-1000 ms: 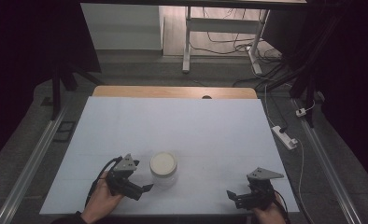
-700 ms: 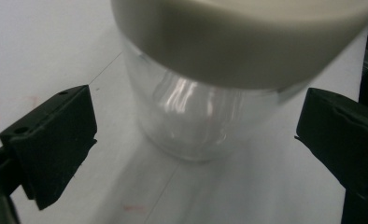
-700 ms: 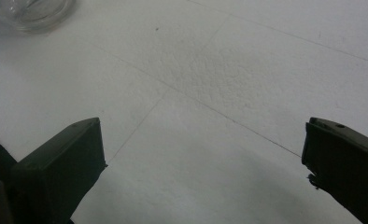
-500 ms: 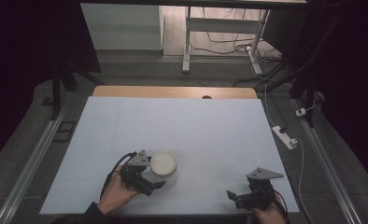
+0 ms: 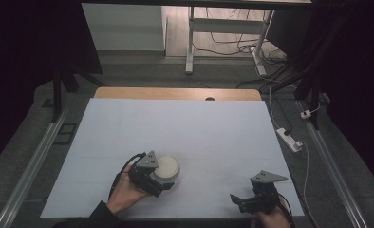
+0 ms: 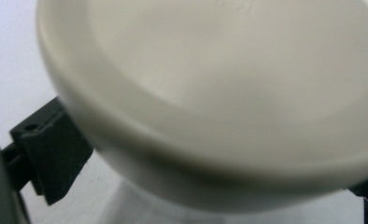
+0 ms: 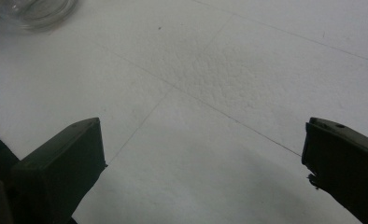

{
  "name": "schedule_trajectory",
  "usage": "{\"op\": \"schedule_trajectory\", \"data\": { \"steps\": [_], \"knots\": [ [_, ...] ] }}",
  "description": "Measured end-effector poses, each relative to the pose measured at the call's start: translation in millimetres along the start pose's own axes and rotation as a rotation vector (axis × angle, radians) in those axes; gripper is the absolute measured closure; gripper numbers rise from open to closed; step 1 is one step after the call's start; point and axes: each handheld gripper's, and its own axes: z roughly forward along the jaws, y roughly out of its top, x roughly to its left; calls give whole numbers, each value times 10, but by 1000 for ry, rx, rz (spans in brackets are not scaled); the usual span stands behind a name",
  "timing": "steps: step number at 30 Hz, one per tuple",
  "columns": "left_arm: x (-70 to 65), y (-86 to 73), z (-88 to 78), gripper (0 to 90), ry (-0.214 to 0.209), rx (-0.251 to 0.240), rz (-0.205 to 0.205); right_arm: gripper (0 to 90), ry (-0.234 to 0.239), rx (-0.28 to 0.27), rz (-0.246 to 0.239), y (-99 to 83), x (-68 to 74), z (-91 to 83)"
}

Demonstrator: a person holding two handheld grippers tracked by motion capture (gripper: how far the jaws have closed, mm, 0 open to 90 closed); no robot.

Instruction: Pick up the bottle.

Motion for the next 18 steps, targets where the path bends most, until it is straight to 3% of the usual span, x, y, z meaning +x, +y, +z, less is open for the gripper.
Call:
{"op": "schedule_trajectory", "data": {
  "steps": [12,18],
  "knots": [
    [-5,-32,20,69,6,-50,44,0,1,0,-2,-1,0,0],
    [-16,-5,14,70,11,-29,37,0,1,-1,-3,-1,1,-1]
  ]
}}
